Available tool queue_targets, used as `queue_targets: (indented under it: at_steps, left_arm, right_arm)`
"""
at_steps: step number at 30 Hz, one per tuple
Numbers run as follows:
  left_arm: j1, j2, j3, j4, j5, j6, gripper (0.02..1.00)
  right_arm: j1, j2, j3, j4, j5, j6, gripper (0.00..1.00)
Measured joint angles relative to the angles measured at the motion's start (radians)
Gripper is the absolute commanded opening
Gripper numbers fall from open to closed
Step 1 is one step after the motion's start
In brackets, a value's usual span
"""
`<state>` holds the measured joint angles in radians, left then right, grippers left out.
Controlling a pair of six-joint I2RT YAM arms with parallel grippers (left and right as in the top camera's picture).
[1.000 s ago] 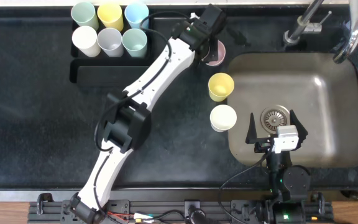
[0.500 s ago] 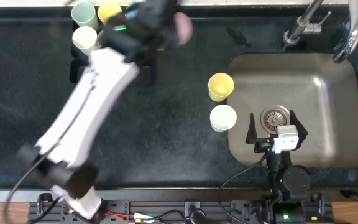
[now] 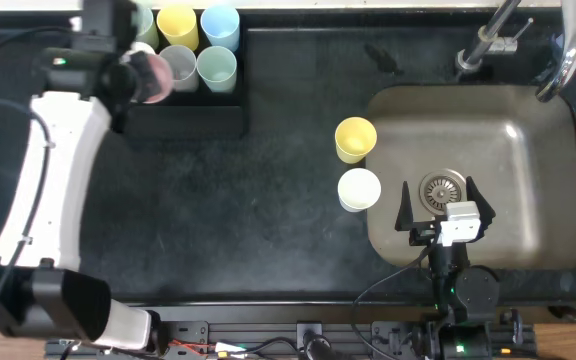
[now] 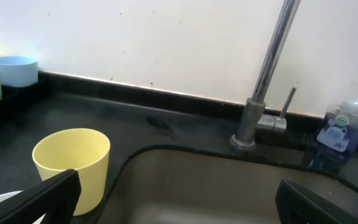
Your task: Store Cups
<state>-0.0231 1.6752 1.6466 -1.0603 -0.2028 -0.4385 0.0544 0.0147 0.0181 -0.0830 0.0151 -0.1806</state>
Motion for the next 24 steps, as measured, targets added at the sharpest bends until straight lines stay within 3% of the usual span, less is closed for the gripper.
queue_targets:
  at_steps: [8, 24]
  left_arm:
    - [0.149, -0.018, -0.096, 0.058, 0.068, 0.178, 0.036]
    - [0.160, 0.094, -0.126, 0.092, 0.114, 0.290, 0.036]
  right_arm:
    - [0.000, 0.000, 0.000, 0.000, 0.000, 0.000, 0.996]
    - [0.000, 0.000, 0.000, 0.000, 0.000, 0.000, 0.996]
